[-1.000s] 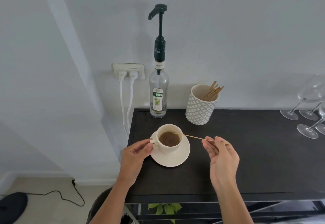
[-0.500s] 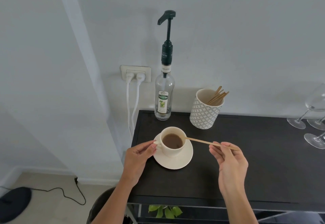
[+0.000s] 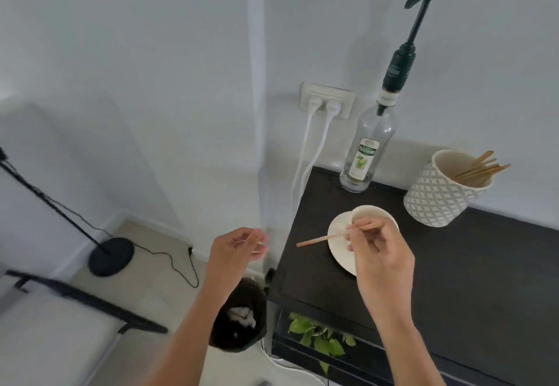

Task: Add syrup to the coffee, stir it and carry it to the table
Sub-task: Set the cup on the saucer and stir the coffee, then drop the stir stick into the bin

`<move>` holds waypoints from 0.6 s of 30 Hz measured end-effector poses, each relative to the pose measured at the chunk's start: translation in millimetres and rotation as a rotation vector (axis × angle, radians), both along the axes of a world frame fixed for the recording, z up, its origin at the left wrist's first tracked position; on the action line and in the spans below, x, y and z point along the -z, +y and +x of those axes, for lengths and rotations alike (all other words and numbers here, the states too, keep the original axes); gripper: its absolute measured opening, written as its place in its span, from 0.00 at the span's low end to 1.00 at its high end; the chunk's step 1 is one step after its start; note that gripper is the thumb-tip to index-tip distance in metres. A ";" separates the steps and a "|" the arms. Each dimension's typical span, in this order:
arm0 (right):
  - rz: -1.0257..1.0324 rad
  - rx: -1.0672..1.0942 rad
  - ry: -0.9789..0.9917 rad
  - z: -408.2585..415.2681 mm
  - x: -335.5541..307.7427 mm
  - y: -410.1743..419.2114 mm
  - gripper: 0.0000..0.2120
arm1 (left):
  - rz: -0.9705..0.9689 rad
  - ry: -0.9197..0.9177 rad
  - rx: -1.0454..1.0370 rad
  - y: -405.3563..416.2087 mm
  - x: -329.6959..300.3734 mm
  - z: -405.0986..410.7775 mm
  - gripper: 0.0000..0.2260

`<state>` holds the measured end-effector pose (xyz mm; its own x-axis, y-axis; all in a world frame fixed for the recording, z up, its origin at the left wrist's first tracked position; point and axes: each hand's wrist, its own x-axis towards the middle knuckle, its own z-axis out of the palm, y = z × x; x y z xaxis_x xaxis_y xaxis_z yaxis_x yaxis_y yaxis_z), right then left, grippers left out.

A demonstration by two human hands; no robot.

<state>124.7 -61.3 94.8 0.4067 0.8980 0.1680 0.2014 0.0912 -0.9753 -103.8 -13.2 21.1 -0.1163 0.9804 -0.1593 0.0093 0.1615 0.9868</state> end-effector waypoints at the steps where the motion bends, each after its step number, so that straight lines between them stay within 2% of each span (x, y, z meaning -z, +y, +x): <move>1: -0.007 -0.073 -0.040 -16.4 1.7 5.8 0.06 | -0.016 0.009 -0.026 -2.7 1.6 -14.5 0.13; 6: 0.037 -0.297 -0.252 -78.7 16.1 33.9 0.05 | -0.093 0.034 -0.110 -13.9 8.5 -70.2 0.09; 8: -0.016 -0.389 -0.338 -94.5 33.2 43.8 0.04 | -0.122 0.073 -0.132 -15.3 13.8 -83.6 0.09; 11: -0.157 -0.518 -0.417 -107.8 62.1 47.2 0.09 | -0.152 0.109 -0.138 -16.5 20.9 -94.9 0.09; 15: -0.165 -0.433 -0.413 -100.8 68.3 42.3 0.09 | -0.160 0.158 -0.072 -14.5 19.9 -91.3 0.10; 18: -0.143 -0.303 -0.326 -88.8 55.6 38.2 0.07 | -0.174 0.149 0.007 -11.1 16.3 -71.5 0.09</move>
